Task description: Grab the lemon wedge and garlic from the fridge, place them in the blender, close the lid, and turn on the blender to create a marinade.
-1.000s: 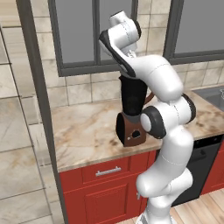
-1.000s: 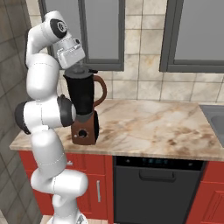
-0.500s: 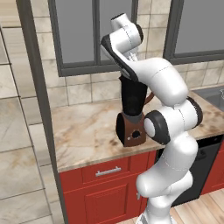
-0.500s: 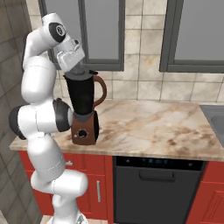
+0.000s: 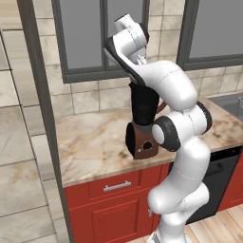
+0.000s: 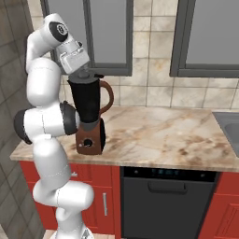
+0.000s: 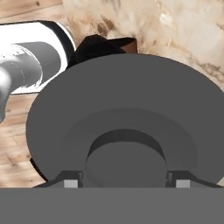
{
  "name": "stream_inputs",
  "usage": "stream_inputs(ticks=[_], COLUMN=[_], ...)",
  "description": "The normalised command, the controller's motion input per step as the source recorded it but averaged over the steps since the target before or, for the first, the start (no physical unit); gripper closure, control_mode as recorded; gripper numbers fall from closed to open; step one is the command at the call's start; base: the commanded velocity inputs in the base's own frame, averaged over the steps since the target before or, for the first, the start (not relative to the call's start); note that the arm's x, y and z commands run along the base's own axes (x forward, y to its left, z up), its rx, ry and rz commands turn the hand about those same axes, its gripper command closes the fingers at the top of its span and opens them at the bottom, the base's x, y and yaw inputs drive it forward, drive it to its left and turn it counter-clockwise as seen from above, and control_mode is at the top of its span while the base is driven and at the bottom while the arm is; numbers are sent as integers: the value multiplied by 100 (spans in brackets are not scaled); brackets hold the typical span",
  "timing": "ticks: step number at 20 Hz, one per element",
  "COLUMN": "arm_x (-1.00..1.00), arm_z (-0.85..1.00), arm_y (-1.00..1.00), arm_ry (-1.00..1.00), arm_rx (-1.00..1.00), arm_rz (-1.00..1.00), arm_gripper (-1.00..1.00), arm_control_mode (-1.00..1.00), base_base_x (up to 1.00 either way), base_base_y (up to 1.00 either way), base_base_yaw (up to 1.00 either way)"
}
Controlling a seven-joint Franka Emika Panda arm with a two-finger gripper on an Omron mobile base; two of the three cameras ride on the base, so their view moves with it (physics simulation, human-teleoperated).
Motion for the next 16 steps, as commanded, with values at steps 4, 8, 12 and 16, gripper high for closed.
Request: stream_inputs(ticks=[4,8,12,16], arm_x=[-33,-16,-1,12], arm_z=[-68,-22,-56,-52], arm_y=[39,30,48,20], arm_ry=[11,8,7,0], arm_rx=[-2,-7,-29,-15], arm_rz=[0,2,8,0], arm_gripper=[100,100,100,100], arm_control_mode=[-100,-100,-100,-100], base_base_x=[0,0,0,0], base_base_y=[0,0,0,0], base_base_yaw=[0,0,0,0])
